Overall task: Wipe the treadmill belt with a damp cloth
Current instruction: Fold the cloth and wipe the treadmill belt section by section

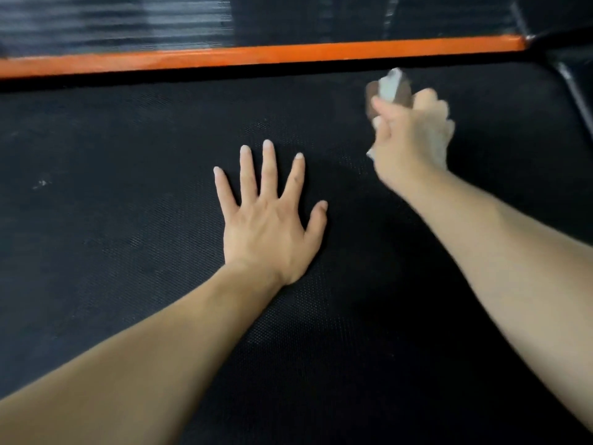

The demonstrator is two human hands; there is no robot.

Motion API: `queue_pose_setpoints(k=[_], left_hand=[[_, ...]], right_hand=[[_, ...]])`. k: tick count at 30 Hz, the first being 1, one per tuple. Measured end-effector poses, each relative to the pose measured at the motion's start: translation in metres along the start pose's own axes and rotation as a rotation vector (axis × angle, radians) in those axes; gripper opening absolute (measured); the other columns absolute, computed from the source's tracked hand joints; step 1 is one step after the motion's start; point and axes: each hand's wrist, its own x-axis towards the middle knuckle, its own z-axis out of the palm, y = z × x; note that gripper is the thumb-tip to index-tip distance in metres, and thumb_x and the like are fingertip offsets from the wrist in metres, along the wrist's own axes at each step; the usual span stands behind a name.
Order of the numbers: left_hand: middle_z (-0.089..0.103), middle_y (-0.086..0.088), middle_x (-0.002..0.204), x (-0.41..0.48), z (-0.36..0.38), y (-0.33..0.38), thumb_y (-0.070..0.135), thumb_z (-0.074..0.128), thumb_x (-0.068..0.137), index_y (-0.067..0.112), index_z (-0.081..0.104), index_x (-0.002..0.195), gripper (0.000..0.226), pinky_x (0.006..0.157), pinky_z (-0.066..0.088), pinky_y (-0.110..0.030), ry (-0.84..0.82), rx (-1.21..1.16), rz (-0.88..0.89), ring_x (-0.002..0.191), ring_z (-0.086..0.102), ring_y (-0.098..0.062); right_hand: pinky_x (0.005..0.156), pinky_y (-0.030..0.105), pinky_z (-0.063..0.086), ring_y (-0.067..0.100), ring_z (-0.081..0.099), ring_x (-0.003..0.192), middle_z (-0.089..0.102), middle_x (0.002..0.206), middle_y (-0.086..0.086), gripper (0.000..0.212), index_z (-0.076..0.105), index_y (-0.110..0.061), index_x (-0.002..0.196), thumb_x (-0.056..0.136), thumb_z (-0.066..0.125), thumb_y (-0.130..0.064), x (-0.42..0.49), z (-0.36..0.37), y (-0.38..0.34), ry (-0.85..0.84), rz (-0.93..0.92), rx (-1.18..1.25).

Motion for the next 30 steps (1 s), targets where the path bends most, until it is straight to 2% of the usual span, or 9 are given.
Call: queue_pose_setpoints(k=[3,5,11,15,18,20,23,25,30], left_hand=[[-0.003,-0.011,0.173,0.000,-0.001,0.000,0.066,0.018,0.099,0.032,0.009,0.163,0.073,0.122,-0.010,-0.064,0.005,-0.002,0.002,0.157,-0.013,-0.036],[-0.002,-0.011,0.173,0.000,-0.001,0.001,0.066,0.018,0.099,0.032,0.010,0.163,0.073,0.123,-0.009,-0.064,0.003,-0.009,0.013,0.158,-0.013,-0.035],[-0.001,-0.011,0.173,0.000,0.000,0.000,0.066,0.018,0.099,0.031,0.010,0.164,0.074,0.122,-0.006,-0.065,0.005,-0.012,0.006,0.158,-0.012,-0.036],[-0.002,-0.011,0.173,0.000,0.000,0.000,0.066,0.017,0.099,0.030,0.009,0.164,0.074,0.122,-0.005,-0.066,-0.004,-0.018,0.016,0.158,-0.013,-0.036],[0.000,-0.011,0.173,0.000,0.001,-0.002,0.065,0.019,0.100,0.029,0.011,0.164,0.074,0.123,-0.004,-0.066,0.004,-0.017,0.024,0.158,-0.012,-0.036],[0.001,-0.012,0.173,0.000,0.001,-0.002,0.065,0.020,0.100,0.029,0.012,0.164,0.074,0.123,-0.003,-0.066,0.009,-0.016,0.024,0.158,-0.010,-0.036],[-0.001,-0.012,0.173,-0.001,0.001,0.000,0.065,0.020,0.100,0.030,0.011,0.164,0.074,0.122,-0.004,-0.066,0.003,-0.013,0.023,0.158,-0.012,-0.036],[-0.001,-0.012,0.173,0.000,0.001,0.000,0.065,0.019,0.100,0.030,0.010,0.164,0.074,0.122,-0.004,-0.066,0.003,-0.008,0.019,0.158,-0.012,-0.036],[-0.003,-0.011,0.173,0.000,0.000,0.001,0.065,0.018,0.099,0.031,0.008,0.164,0.074,0.122,-0.005,-0.066,-0.007,-0.009,0.017,0.157,-0.014,-0.036]], right_hand=[[0.089,0.045,0.036,0.036,0.045,0.105,0.049,0.114,0.012,0.033,0.061,-0.033,0.130,0.098,0.052,-0.027,-0.017,0.013,-0.021,-0.033,-0.342,0.034],[0.088,0.046,0.036,0.036,0.045,0.105,0.050,0.111,0.013,0.035,0.061,-0.033,0.132,0.098,0.054,-0.027,-0.006,0.012,-0.012,-0.074,-0.432,0.022],[0.097,0.043,0.035,0.033,0.042,0.114,0.046,0.124,0.010,0.035,0.059,-0.037,0.132,0.102,0.045,-0.029,0.038,0.016,-0.019,0.009,0.019,-0.015],[0.086,0.042,0.034,0.032,0.045,0.108,0.050,0.115,0.009,0.032,0.060,-0.035,0.127,0.098,0.051,-0.028,0.017,0.031,-0.068,-0.011,-0.349,0.019],[0.084,0.043,0.035,0.034,0.047,0.105,0.052,0.112,0.011,0.033,0.062,-0.035,0.128,0.097,0.053,-0.029,0.026,0.029,-0.059,-0.034,-0.448,-0.014],[0.088,0.045,0.036,0.039,0.046,0.110,0.052,0.118,0.014,0.033,0.063,-0.035,0.128,0.096,0.055,-0.030,0.041,0.024,-0.031,-0.002,-0.335,-0.064],[0.100,0.043,0.034,0.036,0.042,0.118,0.047,0.129,0.011,0.034,0.061,-0.034,0.133,0.102,0.047,-0.029,0.057,0.013,-0.002,0.027,0.028,-0.014],[0.101,0.042,0.034,0.033,0.042,0.118,0.046,0.130,0.010,0.035,0.059,-0.033,0.134,0.102,0.046,-0.028,0.052,0.016,-0.013,0.027,0.102,-0.020],[0.091,0.046,0.037,0.036,0.046,0.108,0.050,0.115,0.013,0.035,0.061,-0.032,0.132,0.099,0.050,-0.028,0.025,0.022,-0.036,-0.031,-0.346,0.023]])
